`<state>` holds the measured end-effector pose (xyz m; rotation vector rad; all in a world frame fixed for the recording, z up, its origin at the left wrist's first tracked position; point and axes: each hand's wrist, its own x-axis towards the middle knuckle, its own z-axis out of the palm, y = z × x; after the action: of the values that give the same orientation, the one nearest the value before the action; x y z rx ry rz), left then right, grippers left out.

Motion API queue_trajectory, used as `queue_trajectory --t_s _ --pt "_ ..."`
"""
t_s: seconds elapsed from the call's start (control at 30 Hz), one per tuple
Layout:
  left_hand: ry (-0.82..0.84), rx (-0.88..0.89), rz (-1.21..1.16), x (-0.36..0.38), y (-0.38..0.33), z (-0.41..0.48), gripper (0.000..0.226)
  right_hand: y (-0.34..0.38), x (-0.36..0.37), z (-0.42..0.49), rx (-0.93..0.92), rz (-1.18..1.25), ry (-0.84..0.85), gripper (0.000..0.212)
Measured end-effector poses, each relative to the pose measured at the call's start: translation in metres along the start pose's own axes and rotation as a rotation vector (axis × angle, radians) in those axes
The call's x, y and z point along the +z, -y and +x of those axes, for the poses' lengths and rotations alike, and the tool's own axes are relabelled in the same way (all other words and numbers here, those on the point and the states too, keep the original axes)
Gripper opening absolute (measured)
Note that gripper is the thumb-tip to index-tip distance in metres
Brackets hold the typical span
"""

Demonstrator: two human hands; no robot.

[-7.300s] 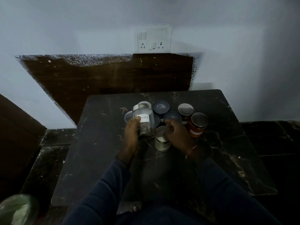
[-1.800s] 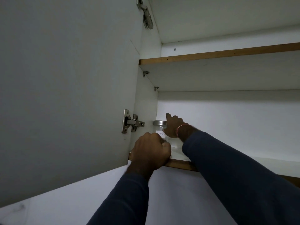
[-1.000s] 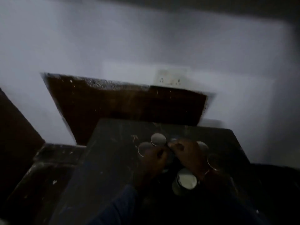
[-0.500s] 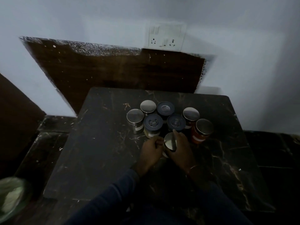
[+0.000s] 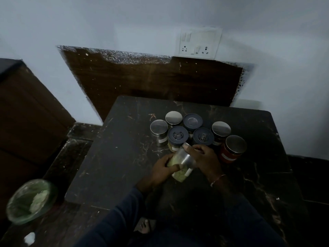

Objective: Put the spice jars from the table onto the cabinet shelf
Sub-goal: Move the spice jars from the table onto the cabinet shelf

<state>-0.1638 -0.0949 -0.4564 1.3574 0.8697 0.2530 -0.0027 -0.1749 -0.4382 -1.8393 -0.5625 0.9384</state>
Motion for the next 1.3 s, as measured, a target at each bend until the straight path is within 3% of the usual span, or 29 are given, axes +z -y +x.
queue_trajectory --t_s 0.17,0.27,0.43,0.57,0.73,1.0,1.3 --pt "-0.049 -0.040 -0.102 -0.004 0.003 -0.006 0.026 0.007 0.012 0.003 -0.029 -0.016 0.041 0.059" --pt "-0.156 -0.068 -0.286 -0.003 -0.001 -0.011 0.012 0.012 0.017 0.006 -0.044 0.062 0.103 0.050" --pt "-0.213 -0.136 -0.571 0.002 -0.018 -0.022 0.038 0.016 0.026 0.007 -0.081 0.255 0.238 0.034" --pt "-0.158 -0.128 -0.635 0.005 -0.027 -0.025 0.049 0.020 0.035 0.003 -0.117 0.469 0.334 0.043" --pt "-0.075 -0.097 -0.804 0.008 -0.030 -0.025 0.064 0.026 0.032 -0.001 -0.223 0.382 0.271 0.040" --pt "-0.183 -0.117 -0.511 0.008 -0.031 -0.020 0.063 0.023 0.021 0.001 -0.244 0.432 0.276 0.026" --pt "-0.288 -0.085 -0.244 -0.004 -0.044 -0.025 0.045 0.026 0.027 0.003 -0.265 0.453 0.340 0.036"
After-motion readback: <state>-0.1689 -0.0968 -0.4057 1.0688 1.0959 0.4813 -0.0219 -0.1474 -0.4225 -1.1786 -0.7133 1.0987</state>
